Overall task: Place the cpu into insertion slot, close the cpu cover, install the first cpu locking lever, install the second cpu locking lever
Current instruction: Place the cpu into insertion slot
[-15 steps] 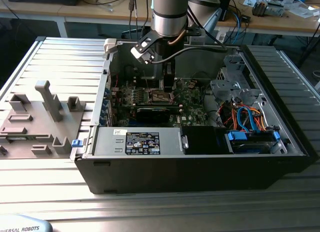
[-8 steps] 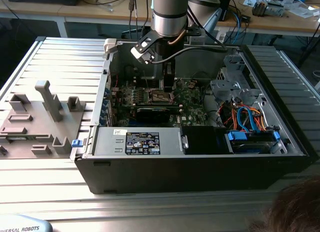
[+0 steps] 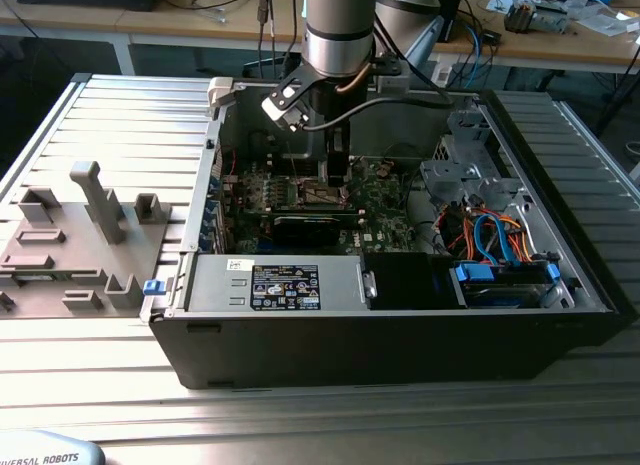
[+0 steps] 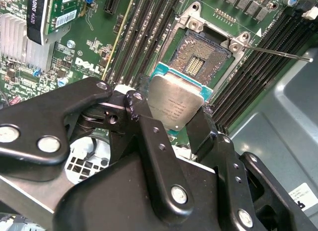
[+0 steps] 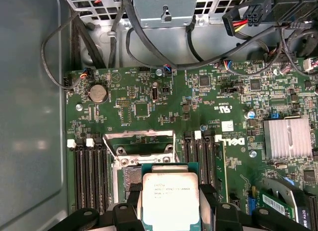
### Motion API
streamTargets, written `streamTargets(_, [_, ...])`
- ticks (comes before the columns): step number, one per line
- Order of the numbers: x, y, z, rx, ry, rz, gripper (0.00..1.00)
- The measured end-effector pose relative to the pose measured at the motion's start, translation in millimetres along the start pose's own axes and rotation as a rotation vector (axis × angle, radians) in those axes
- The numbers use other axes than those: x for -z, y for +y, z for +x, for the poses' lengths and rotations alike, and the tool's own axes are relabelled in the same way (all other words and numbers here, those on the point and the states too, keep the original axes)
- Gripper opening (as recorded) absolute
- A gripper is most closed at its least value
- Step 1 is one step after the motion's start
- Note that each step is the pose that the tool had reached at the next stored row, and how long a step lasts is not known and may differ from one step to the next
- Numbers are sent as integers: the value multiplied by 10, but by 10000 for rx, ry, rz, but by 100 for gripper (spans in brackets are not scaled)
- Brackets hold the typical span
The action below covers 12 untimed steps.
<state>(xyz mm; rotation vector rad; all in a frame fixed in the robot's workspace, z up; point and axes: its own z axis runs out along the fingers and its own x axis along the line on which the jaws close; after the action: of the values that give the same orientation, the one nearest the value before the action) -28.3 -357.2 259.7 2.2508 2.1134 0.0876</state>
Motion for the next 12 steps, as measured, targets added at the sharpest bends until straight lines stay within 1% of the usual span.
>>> streamTargets(3, [-5,-1,0,-1,0,0,54])
streamTargets(5, [-111,-9,-3,-1,0,0,54])
streamTargets(12, [-124,-10,-3,0,-1,0,54])
